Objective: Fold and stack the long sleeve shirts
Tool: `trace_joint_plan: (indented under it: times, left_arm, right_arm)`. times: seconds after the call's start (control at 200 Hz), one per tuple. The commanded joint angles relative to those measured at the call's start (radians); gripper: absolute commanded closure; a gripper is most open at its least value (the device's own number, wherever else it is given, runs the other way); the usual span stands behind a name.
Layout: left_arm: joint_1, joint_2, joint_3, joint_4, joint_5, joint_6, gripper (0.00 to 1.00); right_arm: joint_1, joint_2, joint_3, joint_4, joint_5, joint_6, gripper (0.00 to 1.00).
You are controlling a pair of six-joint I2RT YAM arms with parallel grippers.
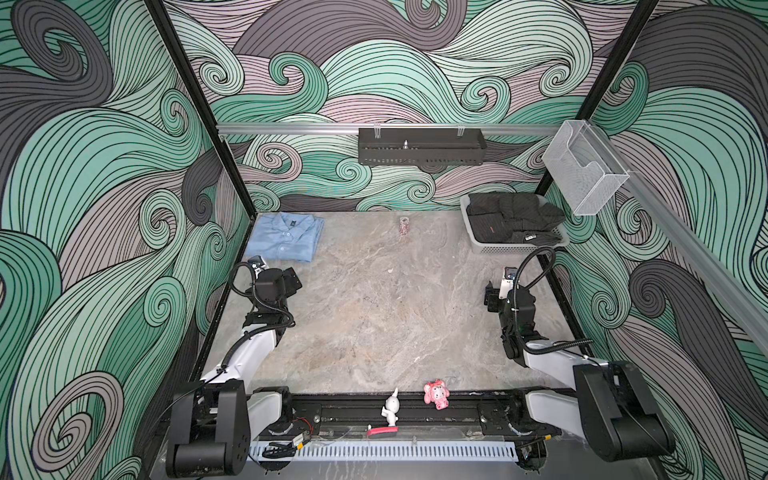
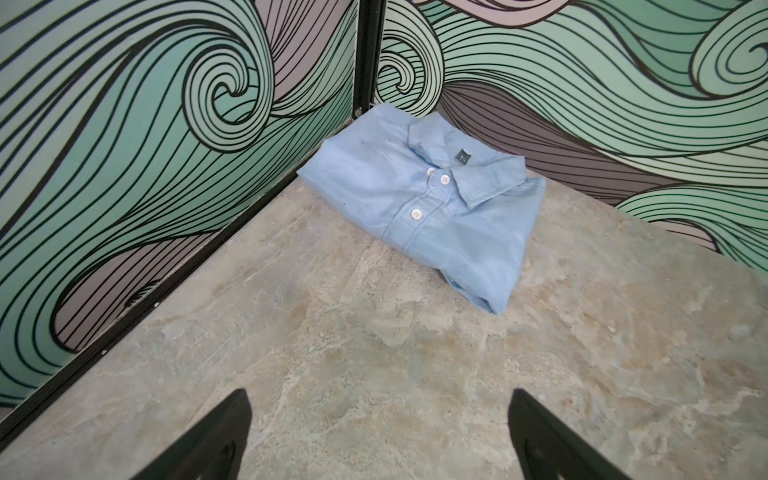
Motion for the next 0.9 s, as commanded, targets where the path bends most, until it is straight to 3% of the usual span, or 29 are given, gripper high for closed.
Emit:
trace_joint_plan:
  times: [0.0,0.115,0.205,0.32,0.41,0.435,0.45,0.52,0.645,0.69,0.74,0.831,0.896]
  left_arm:
    - [-0.008,-0.039,-0.053,0.072,-0.091,0.000,0.02]
    - [-0.008,-0.030,-0.097,0.103,-0.108,0.011,0.03]
    - [-0.008,0.022,-0.119,0.178,-0.149,0.012,0.03]
    - [-0.004,0.094,-0.094,0.252,-0.120,0.060,0.03]
    - [-0.002,0.156,-0.049,0.263,-0.055,0.107,0.03]
    - [-0.002,0.171,-0.029,0.246,-0.042,0.120,0.03]
    - [-0.003,0.182,-0.023,0.250,-0.039,0.129,0.03]
    - [-0.002,0.215,-0.010,0.279,-0.022,0.173,0.03]
    - [0.002,0.357,-0.062,0.539,0.040,0.236,0.02]
    - [0.002,0.379,-0.030,0.473,0.080,0.232,0.02]
    - [-0.002,0.421,-0.019,0.521,0.115,0.287,0.02]
    - [-0.002,0.405,0.018,0.412,0.106,0.251,0.01]
    - [-0.001,0.421,0.004,0.471,0.106,0.267,0.01]
  right_arm:
    - [-0.025,0.025,0.058,0.009,-0.105,-0.006,0.25]
    - [-0.027,0.058,0.079,0.016,-0.168,0.000,0.25]
    - [-0.031,0.149,0.055,0.166,-0.187,0.026,0.24]
    - [-0.034,0.319,0.048,0.371,-0.172,0.037,0.23]
    - [-0.037,0.266,0.112,0.158,-0.164,0.046,0.21]
    - [-0.037,0.282,0.117,0.177,-0.160,0.047,0.03]
    - [-0.037,0.293,0.117,0.194,-0.155,0.048,0.00]
    - [-0.039,0.292,0.123,0.181,-0.122,0.065,0.00]
    - [-0.040,0.291,0.134,0.157,-0.096,0.076,0.00]
    - [-0.040,0.282,0.136,0.137,-0.097,0.078,0.00]
    - [-0.040,0.285,0.135,0.145,-0.097,0.075,0.00]
    - [-0.039,0.282,0.136,0.138,-0.097,0.076,0.00]
    - [-0.040,0.284,0.134,0.146,-0.096,0.075,0.00]
